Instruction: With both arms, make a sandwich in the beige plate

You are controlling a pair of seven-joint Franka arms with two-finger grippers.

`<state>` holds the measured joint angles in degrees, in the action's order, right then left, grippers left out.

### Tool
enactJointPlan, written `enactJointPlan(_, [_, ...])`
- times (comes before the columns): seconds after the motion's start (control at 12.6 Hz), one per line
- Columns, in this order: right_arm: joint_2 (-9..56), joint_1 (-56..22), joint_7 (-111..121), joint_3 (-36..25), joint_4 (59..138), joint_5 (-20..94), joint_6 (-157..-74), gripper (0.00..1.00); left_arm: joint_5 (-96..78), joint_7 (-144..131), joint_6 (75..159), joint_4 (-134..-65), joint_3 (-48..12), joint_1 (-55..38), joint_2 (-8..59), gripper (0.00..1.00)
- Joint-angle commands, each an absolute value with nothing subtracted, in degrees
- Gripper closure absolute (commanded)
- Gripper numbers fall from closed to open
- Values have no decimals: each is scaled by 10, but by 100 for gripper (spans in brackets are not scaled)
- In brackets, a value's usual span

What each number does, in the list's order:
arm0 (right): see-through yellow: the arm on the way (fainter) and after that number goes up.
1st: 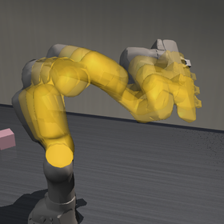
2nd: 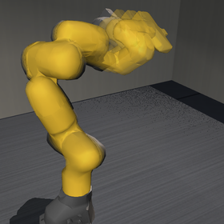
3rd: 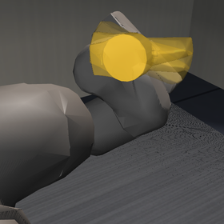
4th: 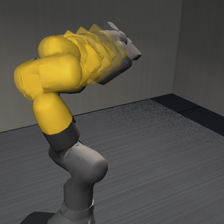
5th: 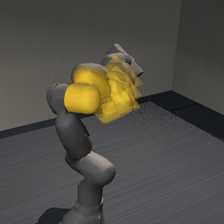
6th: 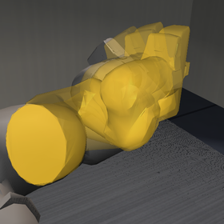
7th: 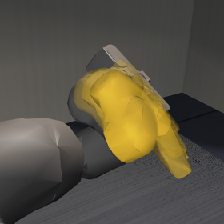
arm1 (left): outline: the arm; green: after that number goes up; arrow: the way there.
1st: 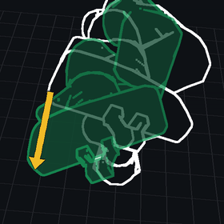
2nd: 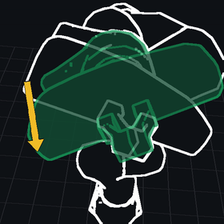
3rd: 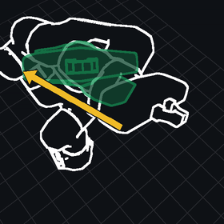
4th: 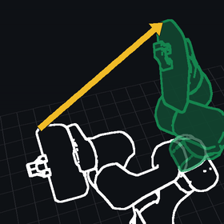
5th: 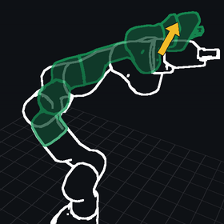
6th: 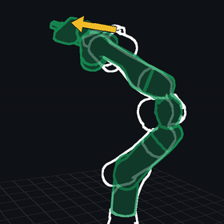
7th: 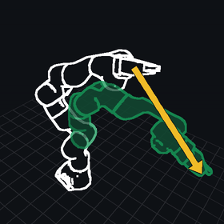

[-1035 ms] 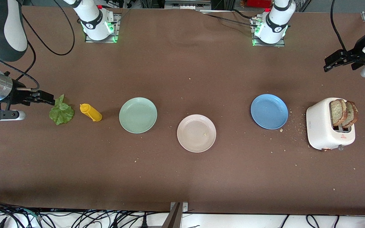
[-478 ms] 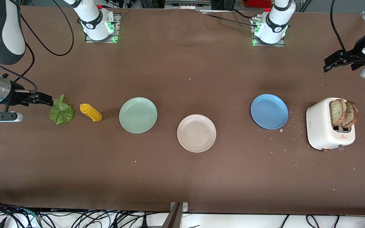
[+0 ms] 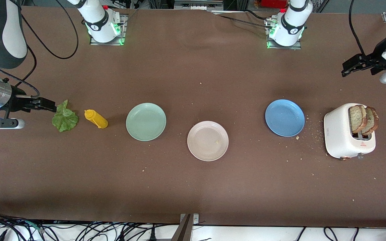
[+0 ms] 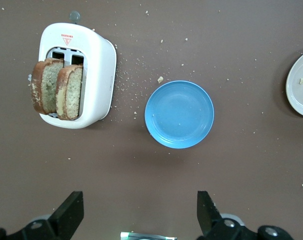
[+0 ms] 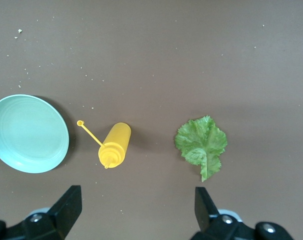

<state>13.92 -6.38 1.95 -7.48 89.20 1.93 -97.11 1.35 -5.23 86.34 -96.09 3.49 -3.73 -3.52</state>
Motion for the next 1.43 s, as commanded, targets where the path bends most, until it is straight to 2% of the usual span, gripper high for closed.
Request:
enactJointPlan(0.0, [140, -61, 14, -72, 889, 18, -970, 0, 4, -50, 860, -959, 36, -37, -23, 0])
enactJointPlan(0.48, [140, -61, 14, -72, 889, 18, -968, 0, 5, -53, 866, -959, 37, -33, -4, 0])
enactJointPlan(0.64, [140, -61, 14, -72, 889, 18, -968, 0, 3, -48, 869, -958, 41, -28, 49, 0])
enactJointPlan(0.96, [140, -61, 16, -72, 889, 18, -965, 0, 5, -39, 874, -955, 42, 17, 85, 0])
enactJointPlan(1.35, [140, -61, 18, -72, 889, 18, -965, 0, 12, 63, 957, -956, 42, 59, 134, 0])
